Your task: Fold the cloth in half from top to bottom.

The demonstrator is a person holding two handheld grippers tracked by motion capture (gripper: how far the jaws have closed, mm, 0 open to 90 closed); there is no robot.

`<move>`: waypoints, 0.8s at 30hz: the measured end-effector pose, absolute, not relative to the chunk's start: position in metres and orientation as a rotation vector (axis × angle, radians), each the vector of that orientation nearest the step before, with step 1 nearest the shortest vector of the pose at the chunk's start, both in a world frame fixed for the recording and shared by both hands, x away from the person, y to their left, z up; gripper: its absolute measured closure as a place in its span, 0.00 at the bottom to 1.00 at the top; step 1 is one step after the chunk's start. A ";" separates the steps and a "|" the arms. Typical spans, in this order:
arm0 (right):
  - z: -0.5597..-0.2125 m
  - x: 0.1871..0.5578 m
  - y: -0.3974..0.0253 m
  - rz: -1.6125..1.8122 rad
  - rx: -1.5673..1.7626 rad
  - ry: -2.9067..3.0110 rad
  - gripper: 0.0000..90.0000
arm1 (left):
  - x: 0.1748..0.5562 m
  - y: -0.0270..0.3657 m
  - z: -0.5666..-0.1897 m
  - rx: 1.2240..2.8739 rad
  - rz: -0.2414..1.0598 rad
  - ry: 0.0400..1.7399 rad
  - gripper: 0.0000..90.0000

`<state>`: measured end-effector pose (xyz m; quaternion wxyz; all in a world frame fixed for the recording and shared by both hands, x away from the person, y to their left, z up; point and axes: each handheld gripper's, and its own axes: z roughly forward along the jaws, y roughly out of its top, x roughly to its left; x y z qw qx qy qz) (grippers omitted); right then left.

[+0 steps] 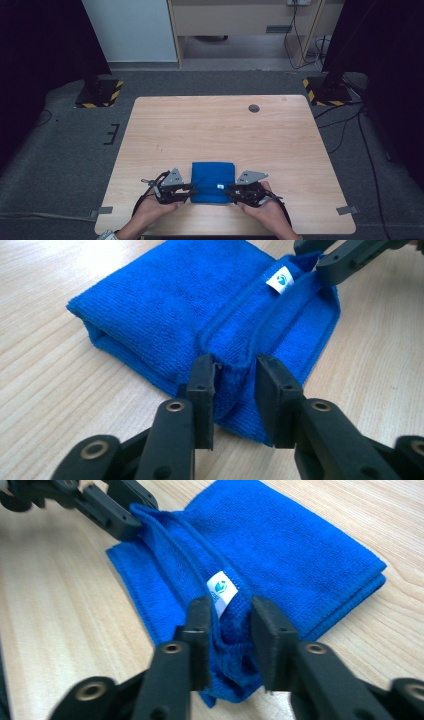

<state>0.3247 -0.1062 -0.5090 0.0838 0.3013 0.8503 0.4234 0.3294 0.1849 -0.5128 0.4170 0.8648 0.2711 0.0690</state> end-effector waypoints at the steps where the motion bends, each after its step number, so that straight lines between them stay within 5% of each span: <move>1: -0.508 0.324 -0.106 1.263 0.897 2.539 0.71 | 0.329 0.185 -0.512 2.169 0.174 0.678 0.75; 18: -0.507 0.358 -0.107 1.212 0.971 2.510 0.68 | 0.319 0.196 -0.511 2.159 0.122 0.650 0.72; 24: -0.511 0.345 -0.107 1.225 0.944 2.549 0.67 | 0.322 0.207 -0.495 2.020 0.153 0.672 0.70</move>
